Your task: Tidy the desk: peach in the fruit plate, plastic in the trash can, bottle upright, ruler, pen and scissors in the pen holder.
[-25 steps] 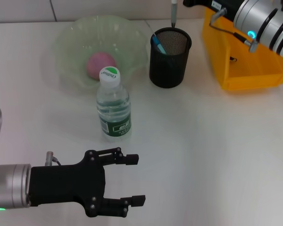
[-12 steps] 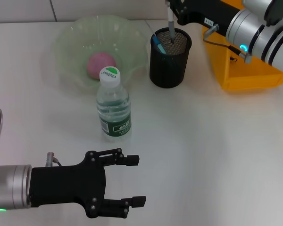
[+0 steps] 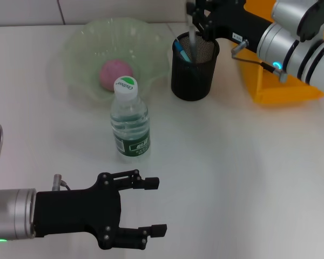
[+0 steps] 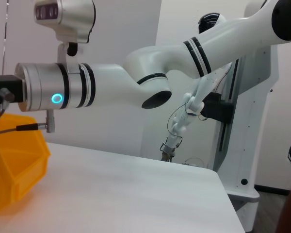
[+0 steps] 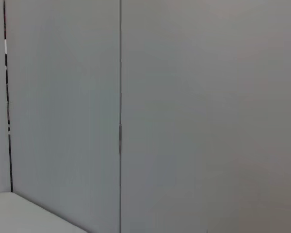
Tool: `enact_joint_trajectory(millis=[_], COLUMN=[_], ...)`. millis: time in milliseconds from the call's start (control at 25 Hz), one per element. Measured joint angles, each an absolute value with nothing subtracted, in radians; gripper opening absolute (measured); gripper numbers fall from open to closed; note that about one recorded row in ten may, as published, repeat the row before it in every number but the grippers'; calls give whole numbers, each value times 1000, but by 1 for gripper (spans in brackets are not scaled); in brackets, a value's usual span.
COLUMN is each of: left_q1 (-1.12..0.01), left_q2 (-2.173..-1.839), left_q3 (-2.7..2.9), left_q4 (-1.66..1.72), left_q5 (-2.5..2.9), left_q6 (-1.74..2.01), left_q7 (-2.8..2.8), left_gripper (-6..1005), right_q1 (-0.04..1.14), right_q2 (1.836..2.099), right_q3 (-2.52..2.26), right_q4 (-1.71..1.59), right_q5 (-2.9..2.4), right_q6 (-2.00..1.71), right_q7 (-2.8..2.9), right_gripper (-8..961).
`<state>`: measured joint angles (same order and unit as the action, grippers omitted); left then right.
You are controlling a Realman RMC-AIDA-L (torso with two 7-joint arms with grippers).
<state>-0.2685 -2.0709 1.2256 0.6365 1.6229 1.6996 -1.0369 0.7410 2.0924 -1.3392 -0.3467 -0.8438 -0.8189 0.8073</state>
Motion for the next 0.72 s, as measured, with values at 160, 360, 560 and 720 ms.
enact_joint_trajectory(millis=[160,360,560,720], left_q1=[-268,-268,-267,-264], left_q2=[-2071,-2071,-2071,-2071], left_q3=[1226,1226,1225,1224], left_q4=[636,635,635,635], left_q5=[1623,1623,1620,1613], left_q6=[1700,1700,1699,1702], left_q7=[-1037,-1037,-1037,-1037], left_gripper=[811,812,812,812], right_q1=[730,681,568,369], right_q2=[2092,2092,2087,2073], right_q3=[-1338,-1326,-1325,-1294], right_q4=[-343,-377,-496,-723], right_q5=[-844,-844,-843,-868], right_q6=[-840,-942,-1051,-1217], right_q7=[807,822,917,1094], right_gripper=[196,346,575,723])
